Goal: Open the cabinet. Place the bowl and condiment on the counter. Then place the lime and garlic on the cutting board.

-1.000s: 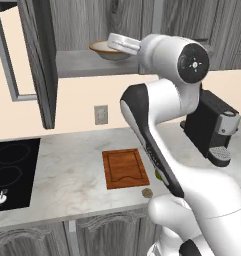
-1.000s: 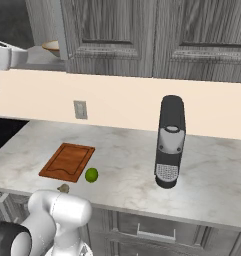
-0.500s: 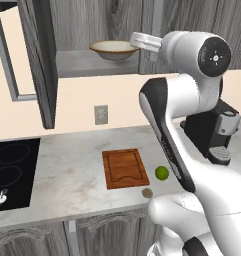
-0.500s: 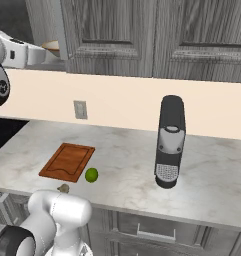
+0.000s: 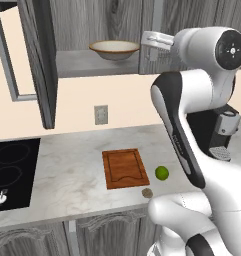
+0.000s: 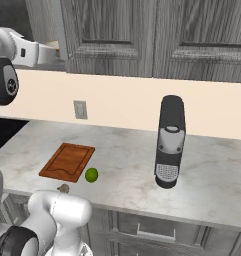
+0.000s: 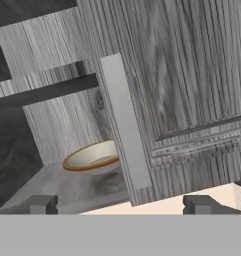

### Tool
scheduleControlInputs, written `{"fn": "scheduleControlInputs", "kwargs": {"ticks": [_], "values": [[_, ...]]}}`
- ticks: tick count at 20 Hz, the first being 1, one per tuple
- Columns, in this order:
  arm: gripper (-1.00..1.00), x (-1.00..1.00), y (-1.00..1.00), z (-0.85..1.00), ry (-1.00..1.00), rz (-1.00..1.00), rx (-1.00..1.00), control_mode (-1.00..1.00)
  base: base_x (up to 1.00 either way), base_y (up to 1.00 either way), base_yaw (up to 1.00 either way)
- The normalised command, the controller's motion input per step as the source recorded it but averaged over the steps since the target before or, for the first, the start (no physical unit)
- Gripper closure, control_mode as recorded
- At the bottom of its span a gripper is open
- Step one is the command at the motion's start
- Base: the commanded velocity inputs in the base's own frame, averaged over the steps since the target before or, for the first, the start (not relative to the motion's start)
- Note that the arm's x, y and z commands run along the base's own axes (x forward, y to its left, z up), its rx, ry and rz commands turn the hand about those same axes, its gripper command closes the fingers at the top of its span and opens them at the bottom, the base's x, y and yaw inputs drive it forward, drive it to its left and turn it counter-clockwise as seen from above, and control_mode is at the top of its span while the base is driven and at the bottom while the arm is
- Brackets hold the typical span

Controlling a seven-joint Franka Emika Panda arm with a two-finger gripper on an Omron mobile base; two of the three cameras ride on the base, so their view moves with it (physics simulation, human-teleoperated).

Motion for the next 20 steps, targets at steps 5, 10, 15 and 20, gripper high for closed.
{"fn": "scheduleControlInputs", "kwargs": {"ticks": [5,10,15,20], "values": [[-1.0,0.0,-0.01,0.0,0.06,0.0,0.0,-1.0,0.0,0.0,0.0],[-1.0,0.0,-0.04,0.0,0.17,0.0,0.0,-1.0,0.0,0.0,0.0],[-1.0,0.0,-0.01,0.0,0.15,0.0,0.0,-1.0,0.0,0.0,0.0],[-1.0,0.05,-0.05,0.0,0.07,0.0,0.0,-1.0,0.0,0.0,0.0]]}}
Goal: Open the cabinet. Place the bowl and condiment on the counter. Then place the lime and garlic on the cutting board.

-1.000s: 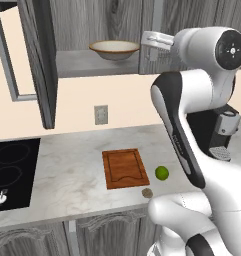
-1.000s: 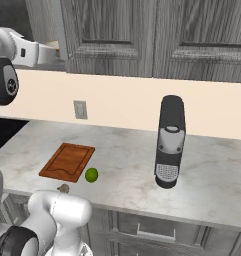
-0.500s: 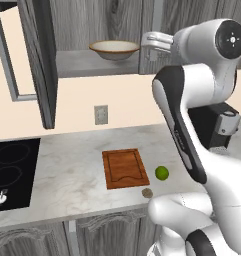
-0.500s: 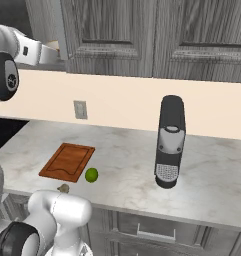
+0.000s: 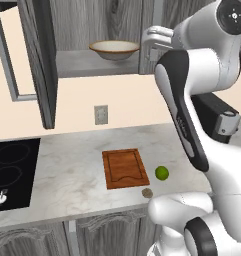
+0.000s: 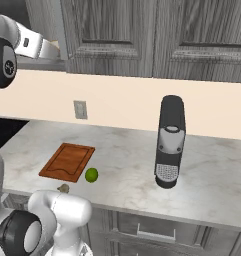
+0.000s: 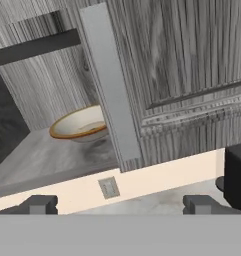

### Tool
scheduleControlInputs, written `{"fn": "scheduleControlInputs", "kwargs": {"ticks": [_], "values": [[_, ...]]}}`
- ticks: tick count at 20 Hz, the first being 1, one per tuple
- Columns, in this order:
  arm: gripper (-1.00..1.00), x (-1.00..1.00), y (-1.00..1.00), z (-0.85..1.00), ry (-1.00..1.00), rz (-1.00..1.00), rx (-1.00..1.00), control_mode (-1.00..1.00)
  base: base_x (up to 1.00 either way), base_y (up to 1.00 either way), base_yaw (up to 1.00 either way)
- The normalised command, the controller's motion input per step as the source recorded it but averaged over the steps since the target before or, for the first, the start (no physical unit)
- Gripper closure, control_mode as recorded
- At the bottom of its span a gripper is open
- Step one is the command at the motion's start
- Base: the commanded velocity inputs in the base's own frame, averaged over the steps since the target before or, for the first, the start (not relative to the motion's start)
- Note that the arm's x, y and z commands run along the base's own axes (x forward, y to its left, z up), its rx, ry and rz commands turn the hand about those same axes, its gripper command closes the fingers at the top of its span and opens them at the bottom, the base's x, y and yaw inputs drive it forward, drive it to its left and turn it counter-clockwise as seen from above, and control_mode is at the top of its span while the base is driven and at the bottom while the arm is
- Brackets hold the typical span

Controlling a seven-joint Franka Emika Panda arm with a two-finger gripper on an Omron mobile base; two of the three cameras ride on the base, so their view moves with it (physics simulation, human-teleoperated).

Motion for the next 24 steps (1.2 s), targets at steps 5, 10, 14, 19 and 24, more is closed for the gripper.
{"fn": "scheduleControlInputs", "kwargs": {"ticks": [5,10,14,19,24], "values": [[-1.0,0.23,-0.2,-0.04,0.0,0.01,0.0,-1.0,0.0,0.0,0.0],[-1.0,0.23,-0.13,-0.08,0.0,0.02,0.0,-1.0,0.0,0.0,0.0],[-1.0,0.24,0.0,-0.02,0.0,0.03,0.0,-1.0,0.0,0.0,0.0],[-1.0,0.33,0.0,0.0,0.0,0.02,0.0,-1.0,0.0,0.0,0.0],[-1.0,0.31,0.0,0.0,0.0,0.0,0.0,-1.0,0.0,0.0,0.0]]}}
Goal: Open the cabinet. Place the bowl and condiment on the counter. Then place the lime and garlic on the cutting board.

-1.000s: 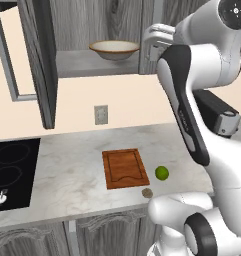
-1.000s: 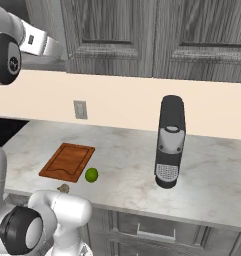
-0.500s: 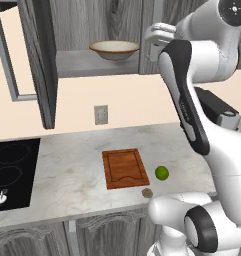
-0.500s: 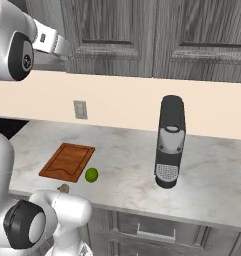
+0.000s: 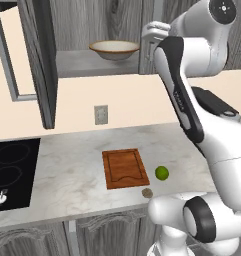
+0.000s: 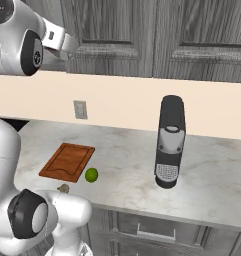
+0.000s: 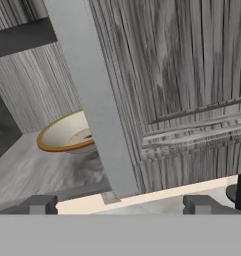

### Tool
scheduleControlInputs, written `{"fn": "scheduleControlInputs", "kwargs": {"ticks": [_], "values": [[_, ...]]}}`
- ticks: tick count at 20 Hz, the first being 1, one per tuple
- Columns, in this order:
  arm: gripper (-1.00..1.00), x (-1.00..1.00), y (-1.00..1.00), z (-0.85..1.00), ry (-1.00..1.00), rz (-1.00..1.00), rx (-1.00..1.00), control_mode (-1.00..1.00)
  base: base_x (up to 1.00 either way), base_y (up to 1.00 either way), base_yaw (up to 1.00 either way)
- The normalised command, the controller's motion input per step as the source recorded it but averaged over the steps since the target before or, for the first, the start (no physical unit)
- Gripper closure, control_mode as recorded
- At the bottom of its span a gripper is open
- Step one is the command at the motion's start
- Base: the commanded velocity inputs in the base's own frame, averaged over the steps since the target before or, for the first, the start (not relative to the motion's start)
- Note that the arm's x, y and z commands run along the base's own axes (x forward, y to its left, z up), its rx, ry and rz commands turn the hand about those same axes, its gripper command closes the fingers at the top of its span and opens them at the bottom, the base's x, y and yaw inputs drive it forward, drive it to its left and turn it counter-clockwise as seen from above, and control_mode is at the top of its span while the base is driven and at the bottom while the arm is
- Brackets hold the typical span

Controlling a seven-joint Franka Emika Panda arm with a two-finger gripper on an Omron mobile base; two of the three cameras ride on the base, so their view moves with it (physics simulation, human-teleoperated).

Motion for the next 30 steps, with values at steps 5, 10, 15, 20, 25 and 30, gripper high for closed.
{"fn": "scheduleControlInputs", "kwargs": {"ticks": [5,10,15,20,25,30], "values": [[-1.0,0.19,0.0,-0.1,0.0,0.0,-0.03,-1.0,0.0,0.0,0.0],[-1.0,0.15,0.0,-0.09,0.0,0.0,-0.06,-1.0,0.0,0.0,0.0],[-1.0,0.3,0.0,0.0,0.0,0.0,-0.01,-1.0,0.0,0.0,0.0],[-1.0,0.39,0.0,0.0,0.0,0.03,0.0,-1.0,0.0,0.0,0.0],[-1.0,0.35,0.0,-0.01,0.0,0.03,0.0,-1.0,0.0,0.0,0.0],[-1.0,0.35,0.0,-0.05,0.0,0.03,0.0,-1.0,0.0,0.0,0.0]]}}
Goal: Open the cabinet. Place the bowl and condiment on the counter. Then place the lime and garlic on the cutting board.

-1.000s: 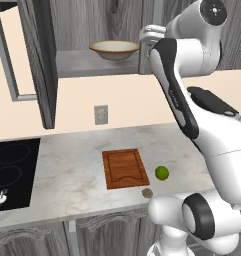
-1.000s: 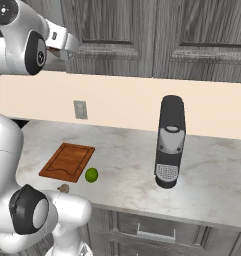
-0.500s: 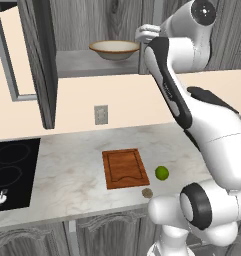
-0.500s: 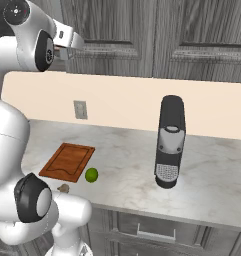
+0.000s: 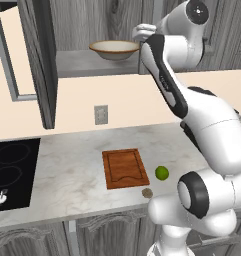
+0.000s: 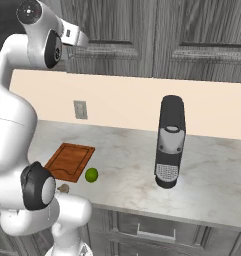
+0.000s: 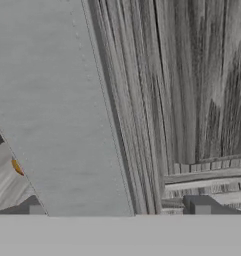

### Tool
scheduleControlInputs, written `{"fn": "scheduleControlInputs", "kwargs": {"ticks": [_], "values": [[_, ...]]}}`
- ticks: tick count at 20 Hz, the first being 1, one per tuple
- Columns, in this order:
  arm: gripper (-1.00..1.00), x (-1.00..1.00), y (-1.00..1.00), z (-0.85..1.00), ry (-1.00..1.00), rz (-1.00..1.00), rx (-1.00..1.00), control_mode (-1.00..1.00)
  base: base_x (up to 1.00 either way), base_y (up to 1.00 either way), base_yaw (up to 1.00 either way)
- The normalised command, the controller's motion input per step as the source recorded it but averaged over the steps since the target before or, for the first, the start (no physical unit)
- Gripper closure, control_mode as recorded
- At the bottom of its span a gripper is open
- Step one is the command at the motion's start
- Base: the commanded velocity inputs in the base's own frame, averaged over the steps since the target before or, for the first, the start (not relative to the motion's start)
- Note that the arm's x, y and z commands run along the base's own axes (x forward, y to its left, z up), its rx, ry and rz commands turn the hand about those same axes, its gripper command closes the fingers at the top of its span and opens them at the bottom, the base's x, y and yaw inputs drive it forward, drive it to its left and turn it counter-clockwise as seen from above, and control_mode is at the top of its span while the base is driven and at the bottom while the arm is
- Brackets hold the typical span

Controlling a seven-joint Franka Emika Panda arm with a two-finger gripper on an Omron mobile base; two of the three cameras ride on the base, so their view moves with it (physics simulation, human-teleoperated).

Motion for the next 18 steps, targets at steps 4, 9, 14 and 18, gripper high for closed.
{"fn": "scheduleControlInputs", "kwargs": {"ticks": [4,9,14,18], "values": [[-1.0,0.31,0.0,-0.08,0.0,0.03,0.0,-1.0,0.0,0.0,0.0],[1.0,0.28,0.02,-0.06,0.0,0.03,0.0,-1.0,0.0,0.0,0.0],[1.0,0.15,0.04,-0.03,-0.01,0.01,0.0,-1.0,0.0,0.0,0.0],[1.0,0.1,0.07,-0.04,-0.05,0.0,-0.01,-1.0,0.0,0.0,0.0]]}}
